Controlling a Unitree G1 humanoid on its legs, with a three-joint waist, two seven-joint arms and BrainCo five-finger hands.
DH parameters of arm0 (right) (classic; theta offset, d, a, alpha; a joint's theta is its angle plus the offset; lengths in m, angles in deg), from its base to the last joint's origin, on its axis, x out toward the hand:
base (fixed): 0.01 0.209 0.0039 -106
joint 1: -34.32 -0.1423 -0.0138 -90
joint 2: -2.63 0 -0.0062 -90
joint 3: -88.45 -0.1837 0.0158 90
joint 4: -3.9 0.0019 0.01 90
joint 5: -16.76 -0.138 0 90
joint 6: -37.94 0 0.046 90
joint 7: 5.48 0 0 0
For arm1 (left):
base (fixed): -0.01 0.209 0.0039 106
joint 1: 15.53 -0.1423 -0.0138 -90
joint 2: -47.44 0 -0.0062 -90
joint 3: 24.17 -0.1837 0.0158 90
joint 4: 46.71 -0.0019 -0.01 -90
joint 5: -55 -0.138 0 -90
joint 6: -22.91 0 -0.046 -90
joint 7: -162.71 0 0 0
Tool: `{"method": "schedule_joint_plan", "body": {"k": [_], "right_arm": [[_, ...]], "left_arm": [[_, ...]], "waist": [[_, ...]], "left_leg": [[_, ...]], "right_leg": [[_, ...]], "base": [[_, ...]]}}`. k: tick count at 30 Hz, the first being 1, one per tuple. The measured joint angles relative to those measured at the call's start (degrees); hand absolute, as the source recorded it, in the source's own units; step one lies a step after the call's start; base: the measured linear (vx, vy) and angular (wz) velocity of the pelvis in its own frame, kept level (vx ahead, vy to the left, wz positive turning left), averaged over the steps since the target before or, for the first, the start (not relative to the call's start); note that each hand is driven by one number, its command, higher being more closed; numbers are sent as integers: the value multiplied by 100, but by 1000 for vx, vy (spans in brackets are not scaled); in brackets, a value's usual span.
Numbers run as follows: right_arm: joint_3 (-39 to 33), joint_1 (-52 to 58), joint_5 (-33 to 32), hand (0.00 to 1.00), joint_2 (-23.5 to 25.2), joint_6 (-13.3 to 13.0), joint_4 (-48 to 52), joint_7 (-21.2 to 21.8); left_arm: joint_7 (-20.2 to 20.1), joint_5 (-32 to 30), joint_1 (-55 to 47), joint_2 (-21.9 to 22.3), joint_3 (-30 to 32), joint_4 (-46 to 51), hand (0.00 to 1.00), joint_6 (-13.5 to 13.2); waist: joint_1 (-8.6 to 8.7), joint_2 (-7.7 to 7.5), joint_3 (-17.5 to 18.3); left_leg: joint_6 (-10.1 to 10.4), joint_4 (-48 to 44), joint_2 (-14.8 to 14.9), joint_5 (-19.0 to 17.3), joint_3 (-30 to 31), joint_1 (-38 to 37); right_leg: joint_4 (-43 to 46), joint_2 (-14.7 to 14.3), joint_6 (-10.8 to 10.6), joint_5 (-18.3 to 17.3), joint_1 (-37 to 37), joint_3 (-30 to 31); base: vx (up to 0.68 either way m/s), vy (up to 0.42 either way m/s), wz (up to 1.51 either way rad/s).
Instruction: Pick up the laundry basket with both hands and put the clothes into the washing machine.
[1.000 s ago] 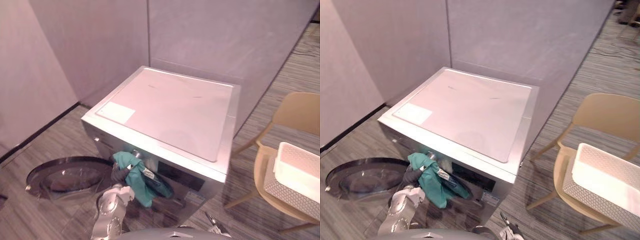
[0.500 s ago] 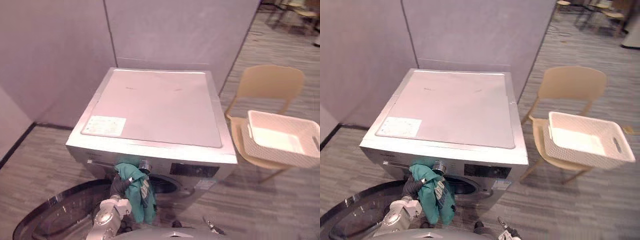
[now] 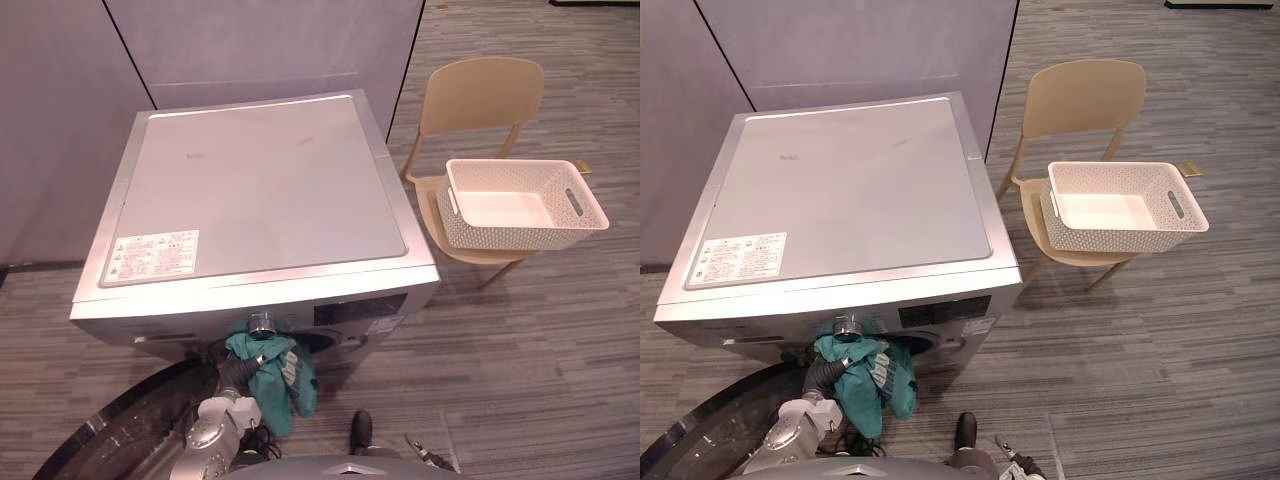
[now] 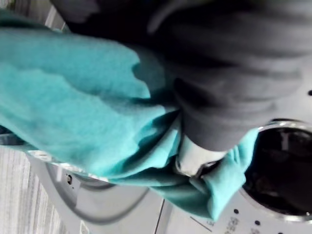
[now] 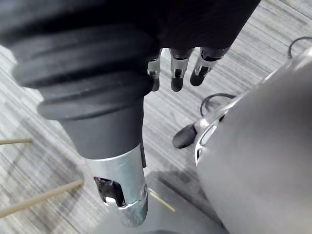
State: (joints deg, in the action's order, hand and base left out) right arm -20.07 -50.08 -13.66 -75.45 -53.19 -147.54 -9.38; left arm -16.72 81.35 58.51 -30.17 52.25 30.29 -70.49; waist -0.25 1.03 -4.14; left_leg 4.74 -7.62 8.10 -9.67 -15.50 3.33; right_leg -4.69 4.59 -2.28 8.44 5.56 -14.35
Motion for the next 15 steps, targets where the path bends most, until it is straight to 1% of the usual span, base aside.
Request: {"method": "schedule_joint_plan", "body": {"k": [2, 3, 4, 5, 7, 8, 9, 10, 11, 12, 13, 14, 15], "right_arm": [[113, -69, 121, 0, 1, -39, 67, 0], [261, -166, 133, 0, -10, -45, 225, 3], [358, -257, 131, 0, -6, -103, 418, 9], [437, -295, 130, 0, -4, -133, 492, 9], [658, -378, 130, 0, 23, -171, 1018, -7], [692, -377, 130, 0, 26, -176, 1162, -12], [802, -375, 121, 0, 33, -190, 1416, -24], [911, -353, 113, 0, 28, -219, 1666, -27], [944, -352, 113, 0, 25, -220, 1800, -31], [1044, -358, 113, 0, 19, -249, 2068, -37], [1122, -356, 104, 0, 13, -267, 2295, -41], [1155, -357, 91, 0, 13, -265, 2451, -48], [1159, -360, 80, 0, 13, -274, 2535, -50]], "left_arm": [[1, 48, 193, 27, -6, 4, 100, -1], [3, 60, 406, 33, -12, 7, 100, -5], [18, 82, 649, 40, -67, 12, 100, -11], [28, 114, 767, 38, -68, 14, 100, -15], [69, 172, 1114, 30, -50, 82, 100, -15], [80, 180, 1181, 35, -45, 158, 100, -16], [149, 190, 1240, 44, -35, 376, 100, -17], [199, 217, 1279, 89, -5, 580, 100, -19], [228, 226, 1301, 120, 25, 671, 100, -28], [294, 233, 1325, 190, 111, 813, 100, -41], [338, 236, 1387, 226, 180, 854, 100, -53], [429, 237, 1474, 255, 231, 857, 100, -54], [486, 238, 1544, 271, 262, 856, 100, -54]], "waist": [[10, -48, -245], [16, -33, -481], [35, -43, -737], [33, -69, -851], [53, -188, -1274], [62, -204, -1357], [82, -232, -1449], [78, -242, -1523], [45, -244, -1555], [-6, -241, -1628], [3, -243, -1650], [6, -244, -1685], [11, -238, -1724]], "left_leg": [[4, -470, 112, -48, 198, 237], [3, -856, 178, -49, 357, 500], [-1, -1197, 250, -51, 490, 834], [-7, -1309, 270, -56, 515, 977], [33, -1737, 348, -187, 517, 1419], [22, -1862, 379, -269, 489, 1517], [7, -2176, 466, -444, 430, 1788], [-1, -2489, 558, -614, 380, 2051], [-20, -2628, 616, -724, 335, 2145], [-62, -2878, 741, -869, 264, 2340], [-67, -3159, 810, -988, 260, 2578], [-34, -3380, 871, -1075, 265, 2738], [-47, -3516, 900, -1132, 271, 2832]], "right_leg": [[9, -43, 17, -15, -60, -114], [213, -39, 34, -95, 55, -200], [668, 5, 63, -260, 384, -257], [917, 20, 78, -346, 571, -260], [1826, 143, 94, -680, 1248, -219], [2030, 164, 99, -760, 1395, -199], [2423, 222, 68, -979, 1750, -161], [2768, 263, 107, -1181, 2067, -196], [2923, 334, 106, -1272, 2199, -263], [3175, 453, 127, -1395, 2437, -438], [3435, 550, 127, -1404, 2689, -547], [3671, 579, 148, -1419, 2889, -535], [3828, 602, 183, -1464, 3001, -529]], "base": [[-67, -5, 26], [-168, 19, 31], [-182, 34, 28], [-157, 39, 17], [-193, 53, -1], [-229, 76, -13], [-175, 46, -22], [-170, 51, -32], [-121, 70, -55], [-77, 110, -62], [-83, 118, -58], [-70, 70, -29], [-80, 16, -13]]}}
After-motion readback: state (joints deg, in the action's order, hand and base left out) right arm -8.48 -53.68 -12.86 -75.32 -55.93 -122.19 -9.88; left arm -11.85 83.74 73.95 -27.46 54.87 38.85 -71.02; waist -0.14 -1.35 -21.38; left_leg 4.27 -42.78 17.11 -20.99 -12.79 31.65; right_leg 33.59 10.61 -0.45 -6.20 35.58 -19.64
